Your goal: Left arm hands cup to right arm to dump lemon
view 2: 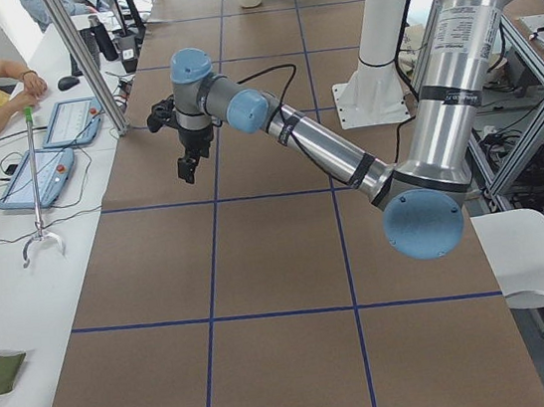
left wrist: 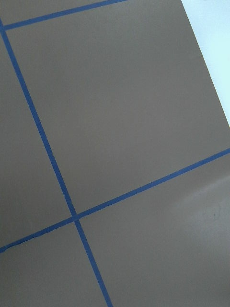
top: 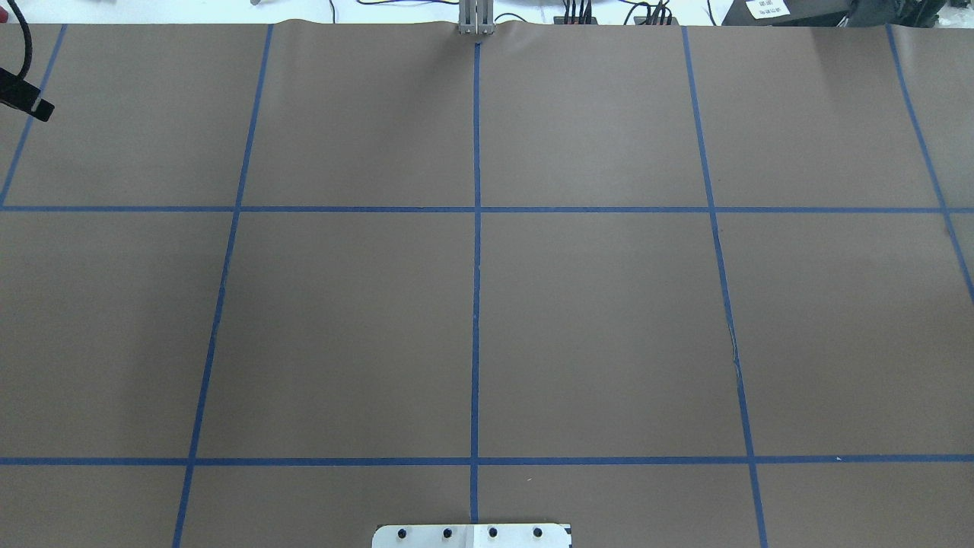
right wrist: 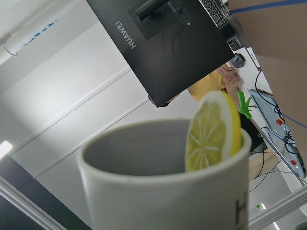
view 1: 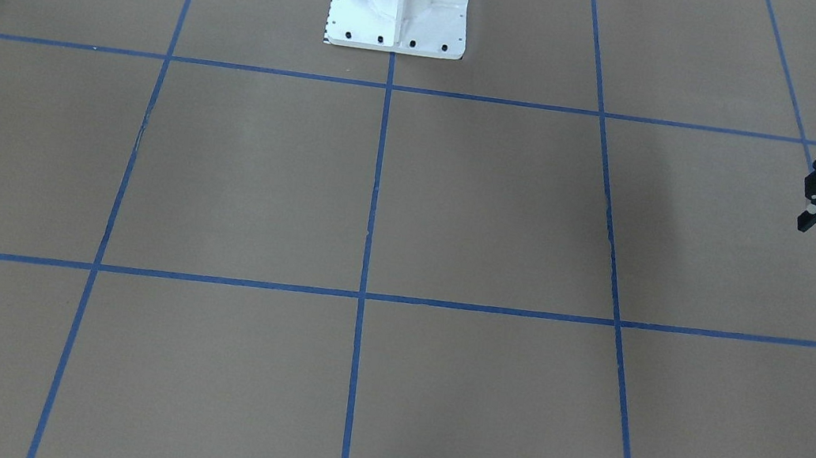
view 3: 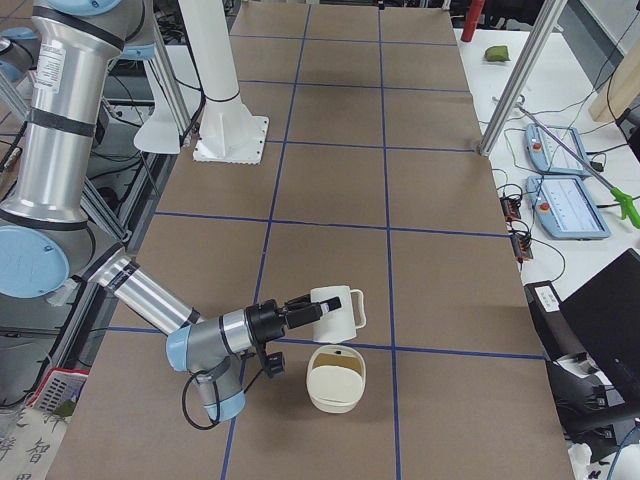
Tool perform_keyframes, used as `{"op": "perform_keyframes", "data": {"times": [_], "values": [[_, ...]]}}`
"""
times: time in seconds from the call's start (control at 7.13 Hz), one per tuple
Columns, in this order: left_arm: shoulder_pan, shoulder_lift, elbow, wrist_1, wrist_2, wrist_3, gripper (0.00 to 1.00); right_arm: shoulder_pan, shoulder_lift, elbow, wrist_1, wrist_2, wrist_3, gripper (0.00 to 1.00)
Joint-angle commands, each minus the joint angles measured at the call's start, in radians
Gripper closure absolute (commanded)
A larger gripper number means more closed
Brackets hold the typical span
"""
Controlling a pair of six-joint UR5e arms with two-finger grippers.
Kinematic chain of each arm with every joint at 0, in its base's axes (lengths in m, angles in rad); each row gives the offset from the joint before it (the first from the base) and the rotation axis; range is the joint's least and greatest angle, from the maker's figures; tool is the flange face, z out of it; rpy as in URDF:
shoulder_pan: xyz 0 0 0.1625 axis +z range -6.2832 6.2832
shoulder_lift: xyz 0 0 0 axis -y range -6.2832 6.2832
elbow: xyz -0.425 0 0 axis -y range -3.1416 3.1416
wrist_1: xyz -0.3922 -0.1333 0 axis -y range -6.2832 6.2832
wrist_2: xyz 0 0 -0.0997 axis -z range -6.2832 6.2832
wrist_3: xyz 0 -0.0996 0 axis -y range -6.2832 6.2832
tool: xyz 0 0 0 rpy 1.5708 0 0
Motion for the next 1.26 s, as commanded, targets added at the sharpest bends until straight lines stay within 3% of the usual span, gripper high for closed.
{"op": "perform_keyframes", "data": {"times": [0.0,1.12], "values": [[0.0,0.0,0.0,0.0,0.0,0.0,0.0,-0.002,0.002,0.007,0.004,-0.003,0.017,1.0],[0.0,0.0,0.007,0.0,0.0,0.0,0.0,0.0,0.002,-0.003,0.089,-0.036,0.253,1.0]]}}
